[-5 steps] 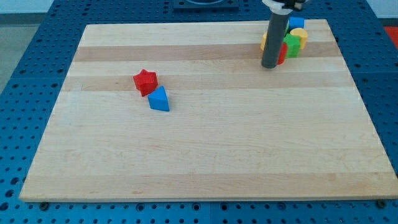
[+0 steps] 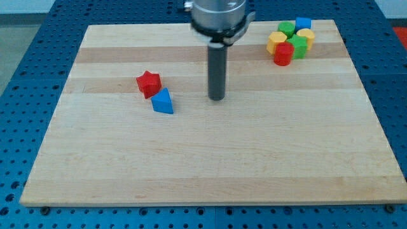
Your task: Push the red star above the blue triangle
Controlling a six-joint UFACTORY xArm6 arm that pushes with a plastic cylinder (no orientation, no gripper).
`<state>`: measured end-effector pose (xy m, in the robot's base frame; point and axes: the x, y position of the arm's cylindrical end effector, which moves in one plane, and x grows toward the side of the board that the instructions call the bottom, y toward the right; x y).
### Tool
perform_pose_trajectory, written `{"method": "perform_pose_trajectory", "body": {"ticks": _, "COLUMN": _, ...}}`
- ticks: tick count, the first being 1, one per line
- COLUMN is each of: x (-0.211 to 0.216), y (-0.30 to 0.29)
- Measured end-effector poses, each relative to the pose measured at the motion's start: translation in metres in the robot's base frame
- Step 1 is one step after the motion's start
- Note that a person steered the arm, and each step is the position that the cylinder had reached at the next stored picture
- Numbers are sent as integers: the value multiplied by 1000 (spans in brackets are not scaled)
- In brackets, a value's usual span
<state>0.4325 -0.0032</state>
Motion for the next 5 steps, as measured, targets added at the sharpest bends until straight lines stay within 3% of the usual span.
{"method": "perform_pose_trajectory", "body": {"ticks": 2, "x": 63, "y": -65}}
{"method": "perform_pose_trajectory", "body": {"ticks": 5, "x": -13, "y": -156}}
